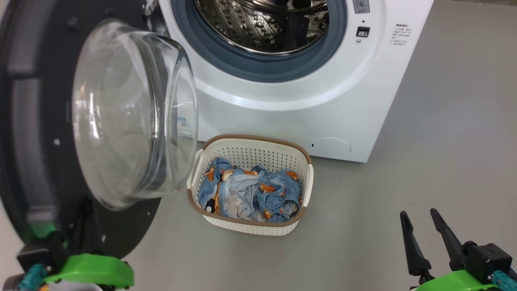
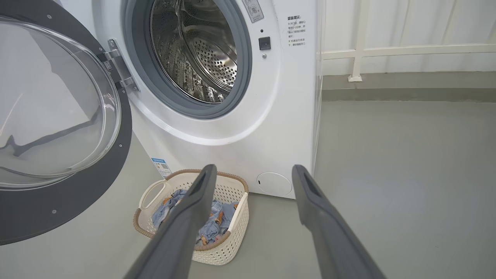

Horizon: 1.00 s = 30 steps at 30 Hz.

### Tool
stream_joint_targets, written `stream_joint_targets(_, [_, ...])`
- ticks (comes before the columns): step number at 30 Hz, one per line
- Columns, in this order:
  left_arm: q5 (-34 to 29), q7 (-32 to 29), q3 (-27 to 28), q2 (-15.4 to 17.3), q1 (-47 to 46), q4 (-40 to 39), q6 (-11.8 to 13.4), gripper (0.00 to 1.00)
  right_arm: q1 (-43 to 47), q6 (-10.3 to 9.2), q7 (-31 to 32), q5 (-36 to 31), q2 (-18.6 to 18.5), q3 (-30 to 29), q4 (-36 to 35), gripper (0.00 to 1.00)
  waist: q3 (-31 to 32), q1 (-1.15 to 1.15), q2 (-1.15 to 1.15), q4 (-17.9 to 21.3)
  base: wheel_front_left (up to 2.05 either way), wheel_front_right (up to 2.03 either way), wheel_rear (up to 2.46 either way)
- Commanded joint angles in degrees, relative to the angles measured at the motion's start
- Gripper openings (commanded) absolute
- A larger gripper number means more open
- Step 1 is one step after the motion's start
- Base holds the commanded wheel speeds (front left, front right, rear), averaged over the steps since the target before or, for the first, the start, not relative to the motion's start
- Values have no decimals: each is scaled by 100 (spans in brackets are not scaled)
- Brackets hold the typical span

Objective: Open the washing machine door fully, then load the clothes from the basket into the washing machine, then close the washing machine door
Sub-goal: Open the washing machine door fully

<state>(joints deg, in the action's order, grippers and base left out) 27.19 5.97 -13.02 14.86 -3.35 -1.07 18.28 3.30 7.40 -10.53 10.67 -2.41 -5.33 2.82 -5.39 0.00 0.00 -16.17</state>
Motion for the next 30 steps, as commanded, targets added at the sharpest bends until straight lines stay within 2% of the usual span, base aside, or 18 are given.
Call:
stream_joint_targets(1, [53, 82, 371, 263, -322, 42, -35, 0, -219, 9, 13, -37, -47, 149, -177, 100, -64, 0, 0, 1, 0, 0, 0])
stream_joint_targets(8, [182, 321, 776, 484, -711, 612, -69, 0, -303, 9, 69, -101, -47, 64, -291, 100, -284, 0, 0, -29, 0, 0, 0])
stream_joint_targets(15, [447, 543, 1157, 659, -1136, 1181, -252, 0, -409, 9, 207, -303, -47, 63, -453, 100, -509, 0, 0, -80, 0, 0, 0])
stream_joint_targets(23, [704, 732, 1523, 920, -1636, 1937, -608, 0, -527, 9, 284, -390, -47, 72, -561, 100, -702, 0, 0, -140, 0, 0, 0])
stream_joint_targets(24, [755, 772, 1594, 993, -1788, 2214, -733, 0, -572, 9, 300, -405, -47, 96, -582, 100, -769, 0, 0, -139, 0, 0, 0])
stream_joint_targets(30, [811, 855, 1767, 1132, -2153, 2913, -991, 0, -676, 9, 310, -426, -47, 136, -594, 100, -881, 0, 0, -119, 0, 0, 0])
